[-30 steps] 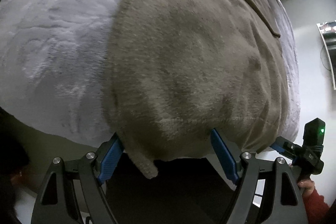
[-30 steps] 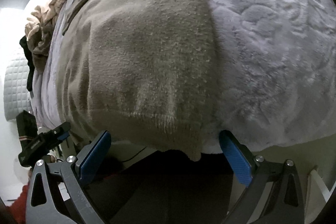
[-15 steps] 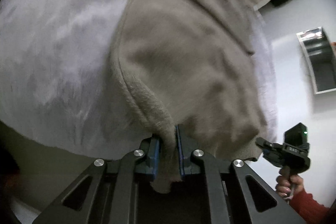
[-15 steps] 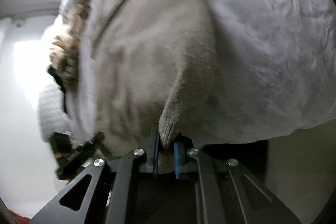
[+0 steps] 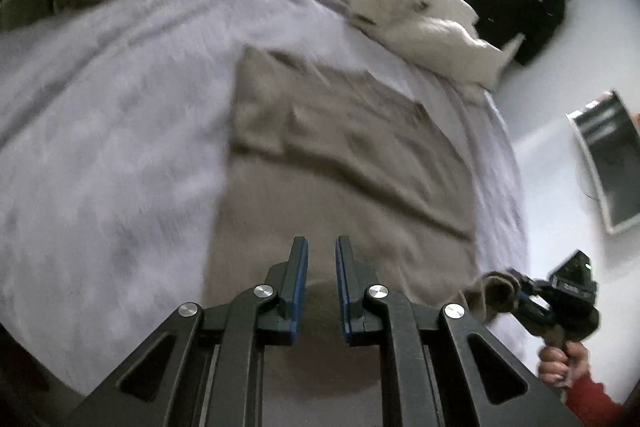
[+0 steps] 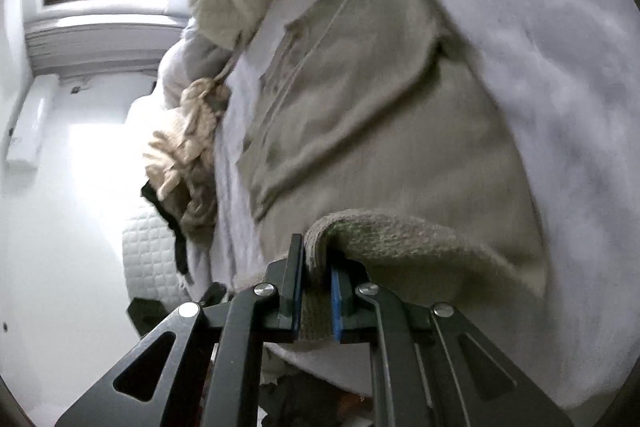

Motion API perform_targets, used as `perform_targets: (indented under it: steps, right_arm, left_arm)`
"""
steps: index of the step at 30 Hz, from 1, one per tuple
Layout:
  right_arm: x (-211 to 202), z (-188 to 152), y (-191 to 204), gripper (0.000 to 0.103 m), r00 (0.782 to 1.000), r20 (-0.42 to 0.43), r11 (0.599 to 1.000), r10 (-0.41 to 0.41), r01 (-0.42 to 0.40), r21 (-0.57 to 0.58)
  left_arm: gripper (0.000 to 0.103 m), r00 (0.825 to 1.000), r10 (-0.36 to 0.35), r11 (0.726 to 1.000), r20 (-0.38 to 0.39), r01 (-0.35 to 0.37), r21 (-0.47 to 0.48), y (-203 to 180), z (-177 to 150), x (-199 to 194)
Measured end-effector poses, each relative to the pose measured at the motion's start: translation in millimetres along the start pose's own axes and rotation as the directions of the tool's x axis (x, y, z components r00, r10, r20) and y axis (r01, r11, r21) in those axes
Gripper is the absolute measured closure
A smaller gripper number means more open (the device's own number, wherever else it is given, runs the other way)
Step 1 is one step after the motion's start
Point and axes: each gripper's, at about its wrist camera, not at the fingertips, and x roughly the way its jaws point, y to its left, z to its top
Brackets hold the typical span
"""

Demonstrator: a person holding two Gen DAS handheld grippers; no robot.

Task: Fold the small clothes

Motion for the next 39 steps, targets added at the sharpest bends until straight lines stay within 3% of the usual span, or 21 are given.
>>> perform_targets:
  steps: [1, 3, 4, 5, 6, 8, 9, 10, 13, 18, 19, 24, 28, 30, 31, 32, 33, 34, 37, 39]
  right_arm:
    - [8, 13, -1, 0.091, 1.000, -0.003, 1.000, -0.024, 0.024, 0.016]
    - [21, 30, -2, 0.091, 0.998, -0.011, 0.998, -0.059, 0.059, 0.035]
    - [28, 39, -2, 0.087, 0.995, -0.024, 0.994, -0.096, 0.097, 0.040]
    - [33, 43, -3, 0.087, 0.990, -0.041, 0.990, -0.133, 0.135, 0.036]
    - [33, 46, -5, 0.085, 0.984, -0.060, 0.986, -0.165, 0.167, 0.026]
    - [34, 49, -1, 0.067, 0.968, -0.089, 0.972, -0.236, 0.234, -0.032]
    - [32, 51, 5, 0.035, 0.956, -0.084, 0.957, -0.280, 0.272, -0.097]
    - [28, 51, 8, 0.019, 0.948, -0.076, 0.944, -0.308, 0.294, -0.148]
    - [17, 49, 22, 0.019, 0.925, -0.054, 0.886, -0.376, 0.342, -0.313]
    - [25, 46, 31, 0.019, 0.854, -0.046, 0.728, -0.518, 0.413, -0.547]
    - [27, 46, 29, 0.019, 0.847, -0.050, 0.713, -0.529, 0.412, -0.567]
    - [51, 55, 26, 0.019, 0.835, -0.088, 0.691, -0.542, 0.384, -0.612]
    - [66, 61, 24, 0.019, 0.832, -0.100, 0.693, -0.546, 0.382, -0.612]
    - [75, 63, 21, 0.022, 0.830, -0.105, 0.704, -0.547, 0.388, -0.594]
    - [81, 61, 19, 0.031, 0.830, -0.115, 0.713, -0.546, 0.389, -0.583]
    - [85, 61, 19, 0.040, 0.826, -0.116, 0.713, -0.552, 0.394, -0.581]
    - [87, 58, 19, 0.071, 0.812, -0.105, 0.693, -0.575, 0.415, -0.590]
    - [88, 55, 21, 0.093, 0.796, -0.086, 0.669, -0.599, 0.439, -0.600]
    - [73, 42, 30, 0.094, 0.791, -0.016, 0.644, -0.612, 0.486, -0.591]
    - [57, 35, 41, 0.095, 0.790, 0.044, 0.628, -0.611, 0.518, -0.581]
  left_arm:
    - [0.087, 0.999, 0.035, 0.999, 0.002, -0.035, 0.009, 0, 8, 6]
    - [0.059, 0.993, 0.114, 0.993, -0.024, -0.114, 0.025, 3, 21, 16]
    - [0.030, 0.989, 0.148, 0.989, -0.029, -0.147, 0.029, 8, 23, 16]
    - [0.025, 0.984, 0.180, 0.983, -0.006, -0.180, 0.034, 13, 24, 13]
    - [0.025, 0.983, 0.186, 0.982, 0.000, -0.186, 0.045, 12, 25, 13]
    - [0.025, 0.981, 0.184, 0.981, -0.056, -0.180, 0.068, 15, 25, 17]
    - [0.025, 0.980, 0.186, 0.981, -0.076, -0.181, 0.071, 16, 26, 20]
    - [0.025, 0.978, 0.184, 0.981, -0.099, -0.177, 0.079, 18, 24, 24]
    - [0.025, 0.964, 0.170, 0.981, -0.205, -0.145, 0.127, 13, 15, 39]
    - [0.025, 0.922, 0.192, 0.970, -0.336, -0.127, 0.207, -1, -5, 71]
    - [0.025, 0.914, 0.197, 0.968, -0.354, -0.125, 0.216, -3, -7, 76]
    - [0.025, 0.882, 0.232, 0.959, -0.410, -0.137, 0.248, -4, -14, 101]
    - [0.025, 0.886, 0.188, 0.971, -0.424, -0.102, 0.217, -4, -16, 106]
    - [0.032, 0.890, 0.162, 0.970, -0.427, -0.065, 0.234, -9, -18, 107]
    - [0.054, 0.889, 0.156, 0.966, -0.430, -0.048, 0.253, -13, -20, 108]
    - [0.068, 0.885, 0.154, 0.960, -0.439, -0.028, 0.280, -16, -22, 110]
    - [0.085, 0.884, 0.146, 0.957, -0.444, -0.012, 0.291, -17, -24, 111]
    - [0.085, 0.886, 0.123, 0.956, -0.448, 0.015, 0.293, -18, -27, 109]
    - [0.085, 0.900, 0.075, 0.959, -0.429, 0.054, 0.280, -19, -26, 97]
    - [0.085, 0.924, 0.015, 0.968, -0.383, 0.082, 0.238, -19, -18, 79]
